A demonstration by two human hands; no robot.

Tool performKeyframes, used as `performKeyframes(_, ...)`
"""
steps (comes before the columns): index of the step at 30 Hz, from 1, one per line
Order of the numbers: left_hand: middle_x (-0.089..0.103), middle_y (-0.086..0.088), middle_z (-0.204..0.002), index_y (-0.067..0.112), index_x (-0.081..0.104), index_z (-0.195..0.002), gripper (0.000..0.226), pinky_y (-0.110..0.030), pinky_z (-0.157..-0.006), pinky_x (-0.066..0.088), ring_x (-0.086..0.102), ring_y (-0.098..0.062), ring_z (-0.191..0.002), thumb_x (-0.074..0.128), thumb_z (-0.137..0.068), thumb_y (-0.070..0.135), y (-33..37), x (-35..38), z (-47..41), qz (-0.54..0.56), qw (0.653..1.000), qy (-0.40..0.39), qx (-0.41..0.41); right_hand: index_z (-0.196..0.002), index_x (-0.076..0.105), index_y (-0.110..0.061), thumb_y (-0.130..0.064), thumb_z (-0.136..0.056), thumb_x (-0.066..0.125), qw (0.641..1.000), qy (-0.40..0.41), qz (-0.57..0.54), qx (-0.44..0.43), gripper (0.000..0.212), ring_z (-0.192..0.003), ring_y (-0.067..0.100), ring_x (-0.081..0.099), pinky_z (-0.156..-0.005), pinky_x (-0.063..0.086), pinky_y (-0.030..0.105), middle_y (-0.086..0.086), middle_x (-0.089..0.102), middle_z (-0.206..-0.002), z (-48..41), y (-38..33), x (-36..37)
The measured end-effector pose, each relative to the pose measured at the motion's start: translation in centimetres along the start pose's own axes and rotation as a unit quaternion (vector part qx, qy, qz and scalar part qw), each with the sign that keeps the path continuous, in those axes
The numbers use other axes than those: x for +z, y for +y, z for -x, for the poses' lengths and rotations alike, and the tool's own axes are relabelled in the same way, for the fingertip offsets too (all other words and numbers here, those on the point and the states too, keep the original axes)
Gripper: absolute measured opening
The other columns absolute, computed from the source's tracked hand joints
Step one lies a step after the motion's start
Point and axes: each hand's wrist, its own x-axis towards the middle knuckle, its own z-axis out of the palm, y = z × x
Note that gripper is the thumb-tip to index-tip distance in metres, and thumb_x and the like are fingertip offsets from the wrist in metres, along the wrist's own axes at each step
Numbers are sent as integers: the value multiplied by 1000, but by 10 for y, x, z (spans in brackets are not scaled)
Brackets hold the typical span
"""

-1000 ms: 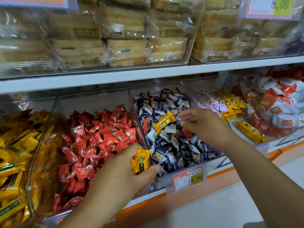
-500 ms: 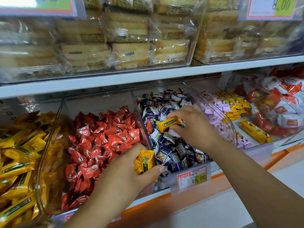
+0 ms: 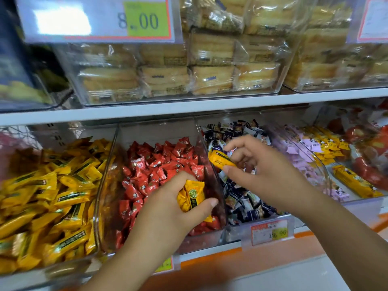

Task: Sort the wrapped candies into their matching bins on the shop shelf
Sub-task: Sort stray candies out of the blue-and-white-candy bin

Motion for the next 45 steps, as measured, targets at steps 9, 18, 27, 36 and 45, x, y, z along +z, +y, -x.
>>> performKeyframes(9,53,12,-53,35,51,-81,33,-21,-45,33,45,-7,-46,64,-68,63,-16,-106,38,-136,980,139,-38,-92,54,-32,-25,-85,67,995,-24,-53,-82,16,-64,8,49,-61,41,22,-17,54,-77,-23,-58,84)
performKeyframes(18,53,9,-95,35,52,-109,40,-34,-67,42,54,-20,-87,61,-80,61,-89,-194,48,-314,907,248,-128,-102,58,-31,-35,-88,65,992,32,13,-120,16,-103,9,48,-83,37,28,-24,52,-91,-73,-128,183)
performKeyframes(27,-11,14,-161,35,19,-152,91,-52,-116,-9,-20,-13,-146,-10,-75,74,-140,-199,60,-431,891,69,-127,-152,9,-39,-51,-102,17,885,-244,366,-150,52,-149,22,-4,-116,-11,57,-6,8,-162,-74,-139,210)
performKeyframes(36,19,21,-157,57,17,-145,59,-54,-117,-3,-5,-9,-148,10,-87,69,-136,-201,68,-332,929,134,-96,-146,39,-28,-57,-95,14,905,-142,362,-172,64,-146,27,24,-116,4,59,3,37,-153,-46,-137,216)
performKeyframes(45,46,14,-143,39,52,-135,56,-52,-118,17,22,-8,-144,31,-89,64,-84,-166,55,-300,934,190,43,-141,40,-41,-49,-99,35,985,-33,129,-106,43,-143,-5,8,-115,6,21,-21,26,-152,-17,-101,136)
